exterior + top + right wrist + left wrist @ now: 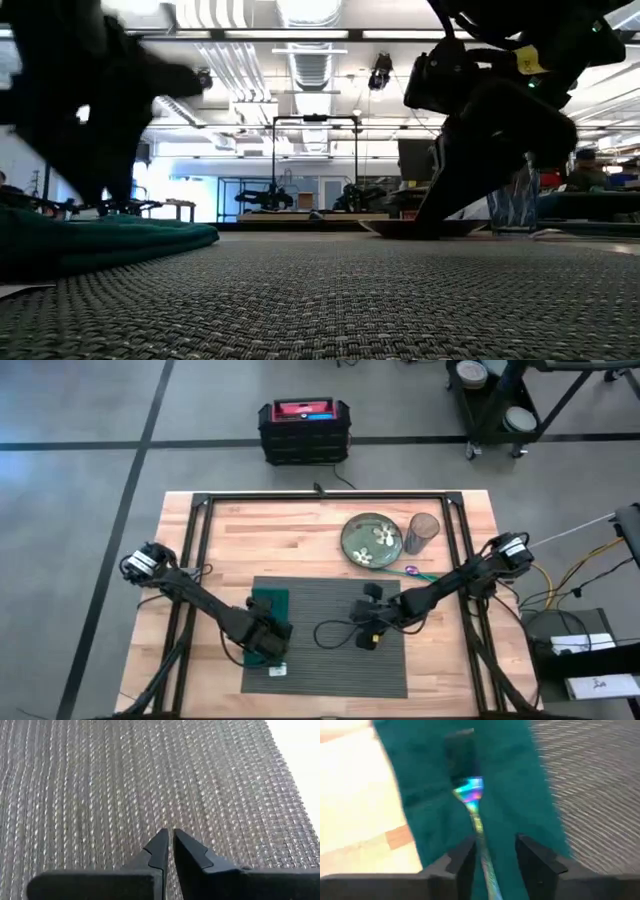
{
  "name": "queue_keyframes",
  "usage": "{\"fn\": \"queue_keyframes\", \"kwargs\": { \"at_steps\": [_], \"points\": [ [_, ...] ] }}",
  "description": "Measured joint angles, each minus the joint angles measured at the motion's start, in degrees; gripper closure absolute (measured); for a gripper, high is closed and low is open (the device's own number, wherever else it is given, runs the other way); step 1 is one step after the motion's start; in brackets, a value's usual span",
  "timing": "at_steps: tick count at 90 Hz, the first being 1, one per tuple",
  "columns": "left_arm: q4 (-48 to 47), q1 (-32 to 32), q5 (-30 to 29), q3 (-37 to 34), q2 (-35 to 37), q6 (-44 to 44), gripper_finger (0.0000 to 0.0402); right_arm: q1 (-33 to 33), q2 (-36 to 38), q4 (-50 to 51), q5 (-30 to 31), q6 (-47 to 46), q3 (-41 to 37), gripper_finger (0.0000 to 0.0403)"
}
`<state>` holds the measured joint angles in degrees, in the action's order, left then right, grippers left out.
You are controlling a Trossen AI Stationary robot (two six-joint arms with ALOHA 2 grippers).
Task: Set table place
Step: Put the green plate on top of the gray place mat
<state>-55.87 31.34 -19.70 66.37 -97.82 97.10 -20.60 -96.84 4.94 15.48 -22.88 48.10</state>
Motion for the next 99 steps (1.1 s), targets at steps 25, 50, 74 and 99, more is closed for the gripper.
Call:
{"fn": "queue_keyframes", "kwargs": {
  "at_steps": [25,50,74,99],
  "points": [
    [-1.05,-3.66,-13.95,8.52,2.74,-33.99,0.0219,0.67,13.76,10.64,-5.58,-3.57,0.08,0.0389],
    [2.33,-15.38,-12.35,5.12,2.95,-58.98,0.0214,6.33,25.36,22.10,-0.34,-10.48,0.10,0.0321],
    [6.35,-20.25,-11.65,-1.39,3.10,-64.76,0.0219,12.90,19.93,22.05,7.32,11.75,0.04,0.0207],
    [6.45,-19.35,-10.85,-2.51,5.10,-61.92,0.0253,18.85,4.67,19.09,8.99,23.88,-0.01,0.0200]
  ]
}}
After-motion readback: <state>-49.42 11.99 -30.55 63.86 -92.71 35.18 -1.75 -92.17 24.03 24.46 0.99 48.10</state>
